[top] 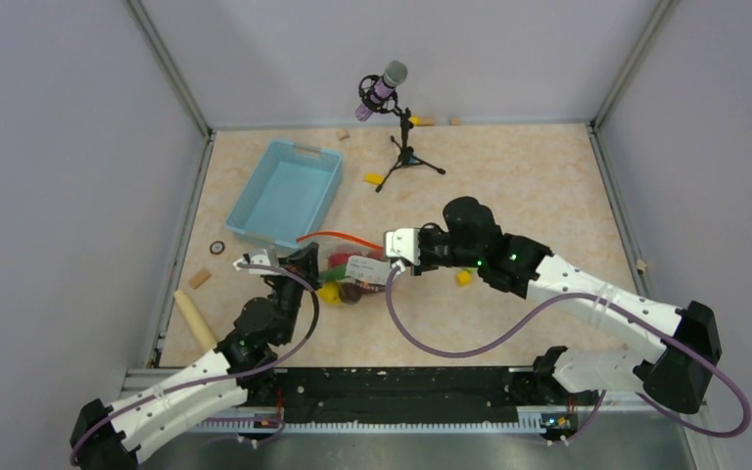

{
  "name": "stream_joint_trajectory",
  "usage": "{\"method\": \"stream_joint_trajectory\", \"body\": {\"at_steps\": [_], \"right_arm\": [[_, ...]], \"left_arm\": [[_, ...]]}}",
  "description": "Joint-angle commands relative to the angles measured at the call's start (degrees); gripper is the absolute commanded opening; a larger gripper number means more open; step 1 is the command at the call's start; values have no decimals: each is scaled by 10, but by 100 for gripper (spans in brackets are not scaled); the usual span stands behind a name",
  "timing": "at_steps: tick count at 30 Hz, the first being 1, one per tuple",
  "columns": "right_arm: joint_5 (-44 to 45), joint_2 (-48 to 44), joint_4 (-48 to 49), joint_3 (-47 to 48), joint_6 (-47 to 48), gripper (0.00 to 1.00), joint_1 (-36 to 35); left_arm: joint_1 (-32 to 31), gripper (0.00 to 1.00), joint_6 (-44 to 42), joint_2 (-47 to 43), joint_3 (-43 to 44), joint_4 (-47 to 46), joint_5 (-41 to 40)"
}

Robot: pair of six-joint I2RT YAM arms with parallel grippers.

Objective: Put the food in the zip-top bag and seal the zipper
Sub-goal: Zip the zipper food storage bag at the center of the board.

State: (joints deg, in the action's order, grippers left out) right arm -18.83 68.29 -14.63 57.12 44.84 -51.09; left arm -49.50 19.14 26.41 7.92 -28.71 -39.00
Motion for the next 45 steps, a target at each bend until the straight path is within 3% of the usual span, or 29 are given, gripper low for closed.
{"method": "stream_joint_trajectory", "body": {"at_steps": [1,28,42,45], "right_arm": [[29,-11,-4,25,-3,0,8],[89,-21,-16,15,14,0,9],[95,-21,-17,7,27,0,9],[84,-20,-16,10,25,10,9]], "left_arm": [[7,0,10,0,31,4,-98],[8,0,35,-9,58,108,-203],[8,0,0,-4,53,101,-180],[8,0,-36,-4,49,88,-105]]}}
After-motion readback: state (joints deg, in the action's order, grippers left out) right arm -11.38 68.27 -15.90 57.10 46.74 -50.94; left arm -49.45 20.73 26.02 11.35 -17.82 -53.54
